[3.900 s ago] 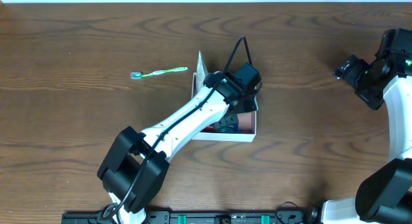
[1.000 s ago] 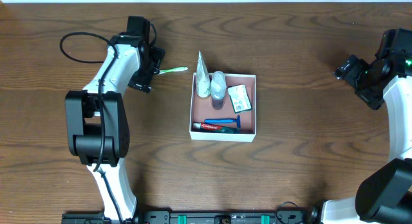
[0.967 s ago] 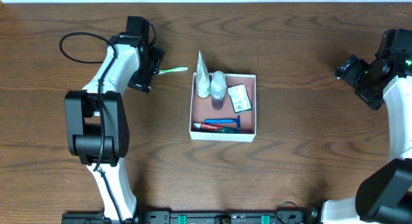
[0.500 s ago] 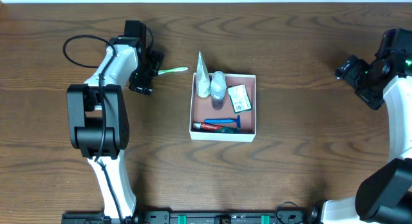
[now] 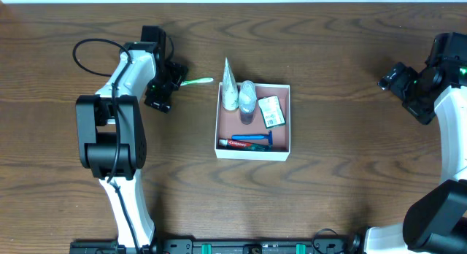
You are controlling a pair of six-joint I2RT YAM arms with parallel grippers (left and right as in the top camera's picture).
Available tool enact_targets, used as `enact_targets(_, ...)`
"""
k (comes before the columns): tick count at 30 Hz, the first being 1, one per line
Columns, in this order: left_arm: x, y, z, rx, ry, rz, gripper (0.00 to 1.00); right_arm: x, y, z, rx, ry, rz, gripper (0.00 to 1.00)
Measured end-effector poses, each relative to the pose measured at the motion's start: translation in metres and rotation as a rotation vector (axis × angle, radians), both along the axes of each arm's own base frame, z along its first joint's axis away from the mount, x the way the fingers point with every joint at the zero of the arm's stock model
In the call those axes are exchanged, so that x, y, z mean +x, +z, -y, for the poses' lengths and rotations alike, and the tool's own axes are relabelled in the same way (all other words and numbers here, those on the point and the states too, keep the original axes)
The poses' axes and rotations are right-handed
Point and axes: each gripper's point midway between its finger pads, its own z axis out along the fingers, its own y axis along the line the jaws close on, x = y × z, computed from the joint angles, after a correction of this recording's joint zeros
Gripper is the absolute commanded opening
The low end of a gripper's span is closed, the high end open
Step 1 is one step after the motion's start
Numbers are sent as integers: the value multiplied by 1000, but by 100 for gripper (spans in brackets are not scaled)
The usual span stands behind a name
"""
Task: Pack container
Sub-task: 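Close the left gripper on the green toothbrush handle and lift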
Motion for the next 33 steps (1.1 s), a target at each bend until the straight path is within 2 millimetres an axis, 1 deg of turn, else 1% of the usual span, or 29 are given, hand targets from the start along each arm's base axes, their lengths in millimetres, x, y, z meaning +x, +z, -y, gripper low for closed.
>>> enact_targets(2, -13, -3, 0, 2, -5, -58, 98, 0, 0, 0, 0, 0, 0, 99)
enact_targets(7, -28, -5, 0, -1, 4, -121, 98, 0, 0, 0, 0, 0, 0, 99)
enact_targets(12, -37, -4, 1, -6, -1, -157, 98, 0, 0, 0, 0, 0, 0, 99)
enact_targets(15, -38, -4, 0, -7, -48, -155, 98, 0, 0, 0, 0, 0, 0, 99)
enact_targets(17, -38, -4, -1, -6, -105, -145, 93, 0, 0, 0, 0, 0, 0, 99)
enact_targets(18, -38, -4, -2, -3, -131, -141, 91, 0, 0, 0, 0, 0, 0, 99)
enact_targets(20, -38, -5, -3, 6, -193, -133, 75, 0, 0, 0, 0, 0, 0, 99)
enact_targets(21, -38, -5, -4, 11, -221, -130, 66, 0, 0, 0, 0, 0, 0, 99)
enact_targets(23, -39, -5, -7, 27, -275, -125, 55, 0, 0, 0, 0, 0, 0, 99)
enact_targets(24, -38, -5, -8, 32, -291, -122, 52, 0, 0, 0, 0, 0, 0, 99)
enact_targets(26, -37, -6, -9, 40, -316, -113, 51, 0, 0, 0, 0, 0, 0, 99)
enact_targets(28, -34, -6, -10, 47, -332, -102, 44, 0, 0, 0, 0, 0, 0, 99)
enact_targets(30, -31, -6, -11, 53, -339, -89, 35, 0, 0, 0, 0, 0, 0, 99)
enact_targets(32, -29, -6, -12, 60, -349, -82, 21, 0, 0, 0, 0, 0, 0, 99)
enact_targets(33, -29, -6, -12, 61, -350, -79, 19, 0, 0, 0, 0, 0, 0, 99)
